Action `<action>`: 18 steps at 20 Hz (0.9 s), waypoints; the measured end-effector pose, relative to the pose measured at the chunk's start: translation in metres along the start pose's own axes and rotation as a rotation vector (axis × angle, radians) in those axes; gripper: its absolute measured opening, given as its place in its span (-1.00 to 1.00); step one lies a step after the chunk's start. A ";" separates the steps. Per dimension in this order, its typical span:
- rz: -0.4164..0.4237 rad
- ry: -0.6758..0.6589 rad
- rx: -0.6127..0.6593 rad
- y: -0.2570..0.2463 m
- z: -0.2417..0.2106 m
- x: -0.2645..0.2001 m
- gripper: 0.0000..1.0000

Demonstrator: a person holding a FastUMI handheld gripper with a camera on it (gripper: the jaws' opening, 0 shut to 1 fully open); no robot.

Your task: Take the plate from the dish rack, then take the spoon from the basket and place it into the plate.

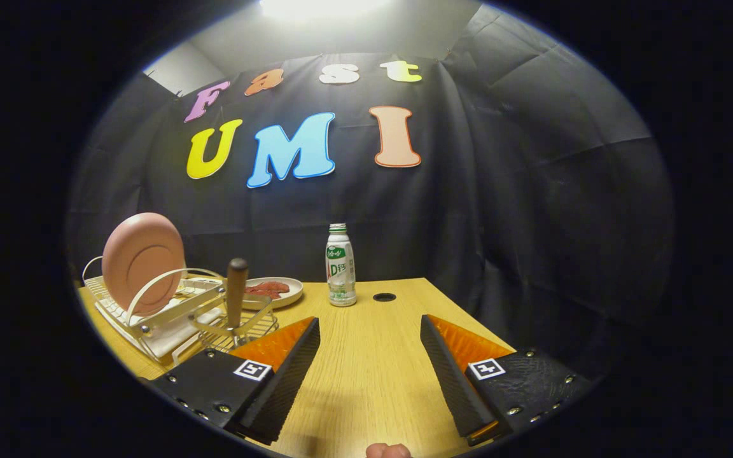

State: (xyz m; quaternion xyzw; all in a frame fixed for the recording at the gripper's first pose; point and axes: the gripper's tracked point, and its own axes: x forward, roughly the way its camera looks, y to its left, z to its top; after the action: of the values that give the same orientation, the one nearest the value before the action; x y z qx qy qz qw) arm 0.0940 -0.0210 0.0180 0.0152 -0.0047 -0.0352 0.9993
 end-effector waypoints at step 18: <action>-0.073 0.021 -0.039 0.040 0.194 -0.057 0.93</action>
State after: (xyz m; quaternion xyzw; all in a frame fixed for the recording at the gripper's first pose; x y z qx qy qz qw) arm 0.0378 0.0172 0.2127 -0.0040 0.0068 -0.0716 0.9974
